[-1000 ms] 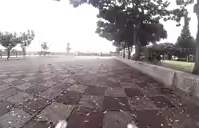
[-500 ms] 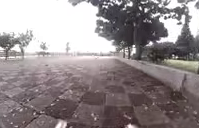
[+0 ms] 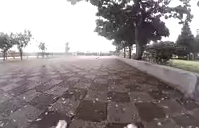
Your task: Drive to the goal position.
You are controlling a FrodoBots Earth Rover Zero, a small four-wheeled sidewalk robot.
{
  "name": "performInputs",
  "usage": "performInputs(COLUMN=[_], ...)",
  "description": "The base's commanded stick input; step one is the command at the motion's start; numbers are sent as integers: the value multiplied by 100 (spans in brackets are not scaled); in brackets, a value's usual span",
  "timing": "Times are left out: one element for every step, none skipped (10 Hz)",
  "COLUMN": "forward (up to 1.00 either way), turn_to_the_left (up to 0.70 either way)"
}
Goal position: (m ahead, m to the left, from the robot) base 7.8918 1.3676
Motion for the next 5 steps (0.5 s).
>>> performInputs(forward=[70, 70, 70, 70, 70], turn_to_the_left=[0, 0, 0, 0, 0])
